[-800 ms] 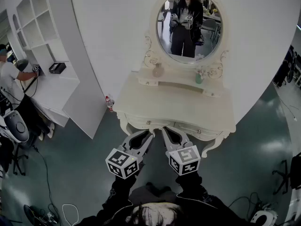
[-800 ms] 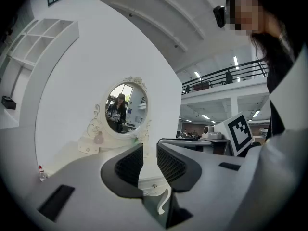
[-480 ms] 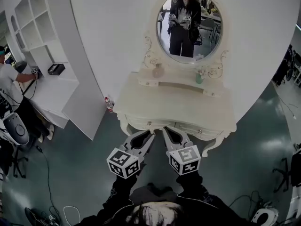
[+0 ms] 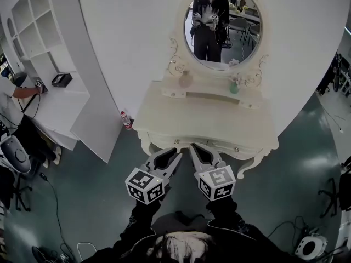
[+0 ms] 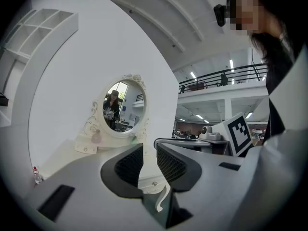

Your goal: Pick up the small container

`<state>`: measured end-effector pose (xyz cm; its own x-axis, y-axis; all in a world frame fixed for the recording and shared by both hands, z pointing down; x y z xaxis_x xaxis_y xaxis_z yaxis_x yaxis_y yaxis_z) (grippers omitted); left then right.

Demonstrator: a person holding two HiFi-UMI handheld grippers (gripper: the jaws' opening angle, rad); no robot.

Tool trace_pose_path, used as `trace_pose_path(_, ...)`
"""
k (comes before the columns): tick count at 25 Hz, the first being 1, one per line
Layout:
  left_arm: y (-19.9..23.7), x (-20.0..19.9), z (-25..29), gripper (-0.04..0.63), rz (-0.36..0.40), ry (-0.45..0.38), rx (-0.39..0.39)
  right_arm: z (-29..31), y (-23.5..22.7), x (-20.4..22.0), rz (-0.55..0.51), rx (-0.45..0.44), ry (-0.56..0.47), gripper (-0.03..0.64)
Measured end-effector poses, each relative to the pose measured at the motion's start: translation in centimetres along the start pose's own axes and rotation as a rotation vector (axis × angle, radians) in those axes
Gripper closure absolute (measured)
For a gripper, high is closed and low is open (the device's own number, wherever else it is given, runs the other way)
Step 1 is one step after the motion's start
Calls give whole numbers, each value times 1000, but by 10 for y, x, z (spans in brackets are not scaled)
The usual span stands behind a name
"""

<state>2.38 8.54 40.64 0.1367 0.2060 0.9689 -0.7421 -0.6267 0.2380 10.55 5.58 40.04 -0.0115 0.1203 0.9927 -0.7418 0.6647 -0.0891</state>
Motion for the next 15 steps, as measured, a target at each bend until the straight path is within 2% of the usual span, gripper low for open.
trace_pose_path(5, 10, 5, 0, 528, -21, 4, 15, 6, 2, 6, -5, 14, 20, 601)
trace_pose_path(15, 34, 14, 25, 528, -66, 8, 15, 35, -25, 12, -12, 16, 60, 601)
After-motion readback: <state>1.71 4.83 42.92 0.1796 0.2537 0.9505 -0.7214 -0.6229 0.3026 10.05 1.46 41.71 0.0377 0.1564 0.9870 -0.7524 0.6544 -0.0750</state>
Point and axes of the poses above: the fingertips, and each gripper's own axes: z forward along the fingers, y to its left, x out of its underside, the point moved 3 cm from there along -z, backward along the fingers
